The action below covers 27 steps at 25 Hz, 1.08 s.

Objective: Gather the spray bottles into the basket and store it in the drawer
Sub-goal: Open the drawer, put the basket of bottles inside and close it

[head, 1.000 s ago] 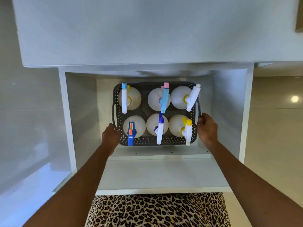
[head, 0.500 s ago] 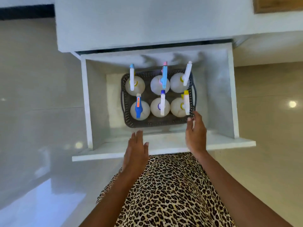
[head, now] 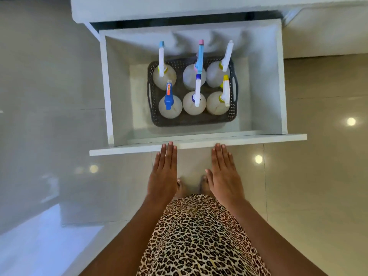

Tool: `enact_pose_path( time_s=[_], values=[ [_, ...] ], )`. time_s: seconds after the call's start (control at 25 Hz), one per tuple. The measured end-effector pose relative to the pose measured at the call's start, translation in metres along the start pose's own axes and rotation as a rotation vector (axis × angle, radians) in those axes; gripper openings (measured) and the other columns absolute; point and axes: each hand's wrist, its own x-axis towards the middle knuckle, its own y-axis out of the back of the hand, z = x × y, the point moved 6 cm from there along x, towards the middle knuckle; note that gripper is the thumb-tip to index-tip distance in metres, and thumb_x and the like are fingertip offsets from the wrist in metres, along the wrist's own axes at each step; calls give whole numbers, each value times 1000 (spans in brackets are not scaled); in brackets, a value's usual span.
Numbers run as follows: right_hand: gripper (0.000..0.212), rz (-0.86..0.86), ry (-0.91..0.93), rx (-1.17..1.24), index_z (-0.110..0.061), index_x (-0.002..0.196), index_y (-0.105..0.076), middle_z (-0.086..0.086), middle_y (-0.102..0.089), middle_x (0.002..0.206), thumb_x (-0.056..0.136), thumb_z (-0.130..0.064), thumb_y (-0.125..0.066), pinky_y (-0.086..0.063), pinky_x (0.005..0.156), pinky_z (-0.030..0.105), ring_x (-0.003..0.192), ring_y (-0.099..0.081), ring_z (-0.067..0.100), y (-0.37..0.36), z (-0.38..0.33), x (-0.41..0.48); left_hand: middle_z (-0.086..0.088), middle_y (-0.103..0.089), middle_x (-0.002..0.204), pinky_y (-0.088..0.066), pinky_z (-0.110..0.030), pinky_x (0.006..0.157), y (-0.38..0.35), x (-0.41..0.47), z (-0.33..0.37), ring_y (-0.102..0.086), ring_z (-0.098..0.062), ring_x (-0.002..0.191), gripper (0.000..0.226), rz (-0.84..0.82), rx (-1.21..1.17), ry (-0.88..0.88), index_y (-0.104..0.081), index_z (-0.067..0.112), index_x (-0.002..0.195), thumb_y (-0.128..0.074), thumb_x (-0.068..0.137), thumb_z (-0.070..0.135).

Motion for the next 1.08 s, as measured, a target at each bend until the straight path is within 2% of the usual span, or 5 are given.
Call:
enact_pose_path(
  time_s=[0.2, 0.4, 0.48, 0.68, 1.08],
  values=[
    [68, 10, 17, -118, 3, 139, -26, 23, -34, 146, 86, -22, -60, -22, 112, 48, 136, -31, 35, 6, -1, 4, -13, 24, 145, 12, -35, 113, -1, 0, 5, 24, -30, 135, 83, -74, -24, 29, 16, 4, 138, -44, 81, 12],
    [71, 4, -11, -154, 4, 137, -33, 23, -41, 142, 78, -15, -68, -28, 109, 48, 133, -38, 35, 12, -7, 11, -16, 20, 152, 11, -36, 113, 10, 6, 6, 24, -30, 137, 89, -147, -2, 34, 16, 3, 140, -49, 84, 27],
    [70, -16, -33, -144, 4, 138, -29, 24, -37, 144, 80, -14, -65, -23, 111, 48, 135, -34, 36, 15, -9, 16, -16, 18, 153, 11, -35, 112, 16, 11, 7, 20, -31, 140, 93, -168, -7, 46, 15, 4, 141, -53, 82, 31],
    [72, -66, -15, -76, -2, 144, 2, 19, -7, 156, 91, -20, -45, 5, 116, 39, 145, -3, 31, 24, -9, 35, -16, 16, 154, 10, -34, 110, 32, 31, 3, 16, -31, 141, 98, -194, 40, 33, 13, 4, 141, -58, 80, 30],
    [85, -76, -4, -85, -3, 143, 9, 17, 1, 157, 89, -30, -51, 9, 116, 38, 145, 4, 29, 55, -9, 89, -15, 15, 154, 5, -37, 113, 57, 82, -7, 14, -31, 142, 104, -218, 121, 14, 12, 5, 142, -64, 76, 36]
  ],
)
